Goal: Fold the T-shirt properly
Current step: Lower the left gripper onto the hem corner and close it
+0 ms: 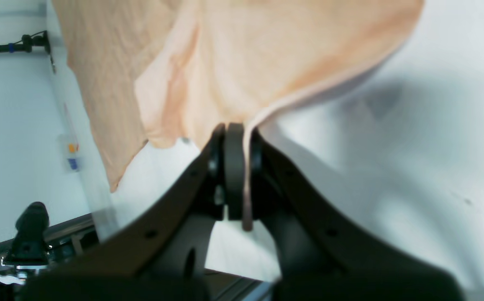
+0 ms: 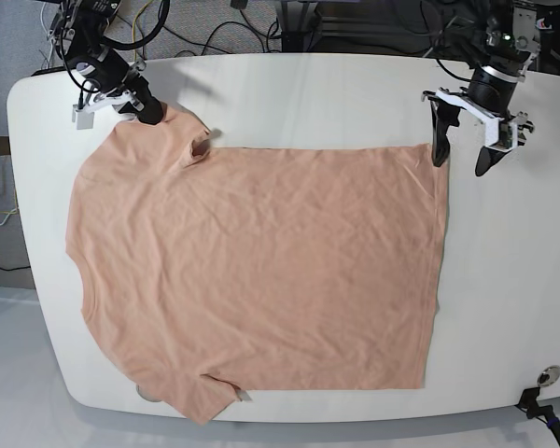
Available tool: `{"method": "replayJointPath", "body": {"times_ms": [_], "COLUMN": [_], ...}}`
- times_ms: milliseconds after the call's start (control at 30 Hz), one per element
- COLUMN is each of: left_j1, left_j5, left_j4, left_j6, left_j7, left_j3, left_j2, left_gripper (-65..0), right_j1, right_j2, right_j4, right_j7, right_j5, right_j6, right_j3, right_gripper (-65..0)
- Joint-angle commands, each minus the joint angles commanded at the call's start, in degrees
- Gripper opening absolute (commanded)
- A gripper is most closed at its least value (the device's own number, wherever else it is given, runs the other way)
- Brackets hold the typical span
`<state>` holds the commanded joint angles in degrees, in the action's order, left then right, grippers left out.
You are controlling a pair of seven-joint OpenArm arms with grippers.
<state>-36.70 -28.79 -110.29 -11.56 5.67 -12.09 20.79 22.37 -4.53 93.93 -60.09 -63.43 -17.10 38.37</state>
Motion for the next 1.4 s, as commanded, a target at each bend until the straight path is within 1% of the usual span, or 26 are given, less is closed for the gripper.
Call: {"method": "replayJointPath", "body": {"times_ms": [100, 133, 167, 300, 400, 433, 567, 633, 733, 867, 1033, 1133, 1233, 1400], "left_j1": [1.85, 2.46, 3.08, 4.4, 5.71, 6.24, 8.18, 8.35, 8.35, 8.35, 9.58, 11.6, 12.66, 14.15], "left_j5": [-8.44, -10.9, -13.1, -18.02, -19.69, -20.31, -20.57, -20.57, -20.57, -20.31, -20.31, -20.31, -20.31, -20.31], "left_j4": [3.78, 5.01, 6.42, 11.52, 14.33, 15.56, 18.02, 18.29, 18.29, 18.29, 19.08, 21.63, 22.68, 22.77], "left_j6": [-3.08, -4.31, -5.01, -5.27, -5.36, -5.36, -5.36, -5.36, -5.36, -5.36, -5.36, -5.36, -5.36, -5.19], "left_j7": [4.48, 6.07, 7.12, 7.82, 8.09, 9.14, 13.89, 14.59, 16.0, 18.11, 18.81, 21.54, 22.07, 22.15], "left_j3": [-2.81, -3.6, -4.04, -4.13, -3.78, -3.43, -3.34, -3.34, -3.08, -3.08, -2.99, -2.99, -2.9, 0.79], "left_j2": [0.09, 0.09, 0.09, 0.35, 0.35, 0.35, -0.09, -1.41, -2.2, -4.13, -4.92, -4.92, -5.01, -5.54], "left_gripper": [-22.6, -22.6, -22.6, -22.4, -22.4, -22.4, -22.4, -22.4, -22.7, -22.8, -22.8, -22.8, -22.8, -22.8], "right_j1": [0.0, 0.0, 0.0, 0.0, 0.0, 0.0, 0.0, 0.0, 0.0, 0.0, 0.0, 0.0, 0.09, 0.09], "right_j2": [-0.09, -0.09, -0.53, -0.7, -0.79, -0.79, -0.7, -0.7, -0.7, -0.62, -0.62, -0.62, -0.62, -0.62], "right_j4": [-0.09, -0.09, -0.09, -0.09, -0.09, -0.09, -0.09, -0.09, -0.09, -0.09, -0.09, -0.09, -0.09, -0.09], "right_j7": [0.0, 0.0, 0.0, 0.0, 0.0, 0.0, 0.0, 0.0, 0.0, 0.0, 0.0, 0.0, 0.0, 0.0], "right_j5": [0.0, 0.0, 0.0, 0.0, 0.0, 0.0, 0.0, 0.0, 0.0, 0.0, 0.0, 0.0, 0.0, -0.09], "right_j6": [0.0, 0.0, 0.0, 0.0, 0.0, 0.0, 0.0, 0.0, 0.0, 0.0, 0.0, 0.0, 0.0, 0.0], "right_j3": [0.0, 0.0, 0.0, -0.09, -0.09, -0.09, -0.09, -0.09, -0.09, -0.09, -0.09, -0.09, -0.09, -0.09], "right_gripper": [-65.0, -65.0, -65.0, -65.0, -65.0, -65.0, -65.0, -65.0, -65.0, -65.0, -65.0, -65.0, -65.0, -65.0]}}
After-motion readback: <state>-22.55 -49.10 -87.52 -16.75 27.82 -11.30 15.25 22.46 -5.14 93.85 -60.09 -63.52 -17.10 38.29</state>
